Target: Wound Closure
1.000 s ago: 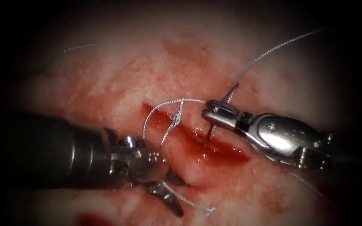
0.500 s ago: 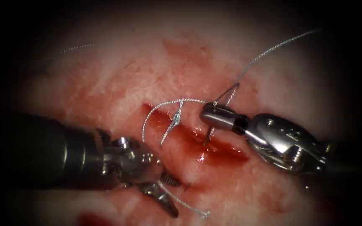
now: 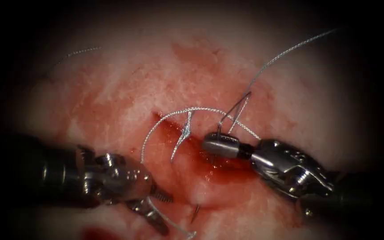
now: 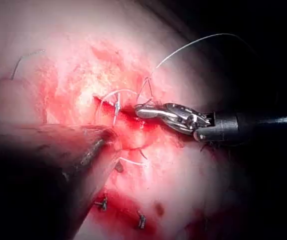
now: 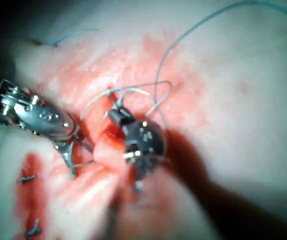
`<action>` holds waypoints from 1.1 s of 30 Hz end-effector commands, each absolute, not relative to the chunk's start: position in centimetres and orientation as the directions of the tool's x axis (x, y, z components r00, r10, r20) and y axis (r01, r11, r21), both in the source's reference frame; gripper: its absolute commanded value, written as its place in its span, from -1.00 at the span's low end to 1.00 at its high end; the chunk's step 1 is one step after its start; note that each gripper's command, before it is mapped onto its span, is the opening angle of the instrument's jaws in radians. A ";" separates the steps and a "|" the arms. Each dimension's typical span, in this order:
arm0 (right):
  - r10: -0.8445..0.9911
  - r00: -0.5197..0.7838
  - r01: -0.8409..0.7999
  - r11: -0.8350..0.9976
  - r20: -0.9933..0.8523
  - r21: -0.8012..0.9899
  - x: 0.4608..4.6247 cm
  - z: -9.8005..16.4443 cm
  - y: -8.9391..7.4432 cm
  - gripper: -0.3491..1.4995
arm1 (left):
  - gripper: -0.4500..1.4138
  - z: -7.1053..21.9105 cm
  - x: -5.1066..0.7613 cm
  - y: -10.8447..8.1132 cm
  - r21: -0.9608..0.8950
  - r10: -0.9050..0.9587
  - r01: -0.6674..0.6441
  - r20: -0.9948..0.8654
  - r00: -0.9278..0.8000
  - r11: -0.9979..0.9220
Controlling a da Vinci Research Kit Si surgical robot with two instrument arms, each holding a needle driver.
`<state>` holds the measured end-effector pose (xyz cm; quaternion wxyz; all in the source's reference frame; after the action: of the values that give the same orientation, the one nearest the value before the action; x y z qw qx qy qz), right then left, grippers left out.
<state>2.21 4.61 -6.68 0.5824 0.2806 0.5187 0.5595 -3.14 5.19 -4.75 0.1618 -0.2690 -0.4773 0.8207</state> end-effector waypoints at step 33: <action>0.861 -0.108 -0.454 0.402 -0.498 0.795 1.87 -6.7 4.9 0.84 | 0.27 -6.1 -1.99 5.3 -0.739 0.440 0.333 -0.635 -0.635 -0.586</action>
<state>1.81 4.92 -6.79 0.6410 0.1880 0.5388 0.5133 -1.86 5.36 -6.20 0.0342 -0.4258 -0.4546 0.7816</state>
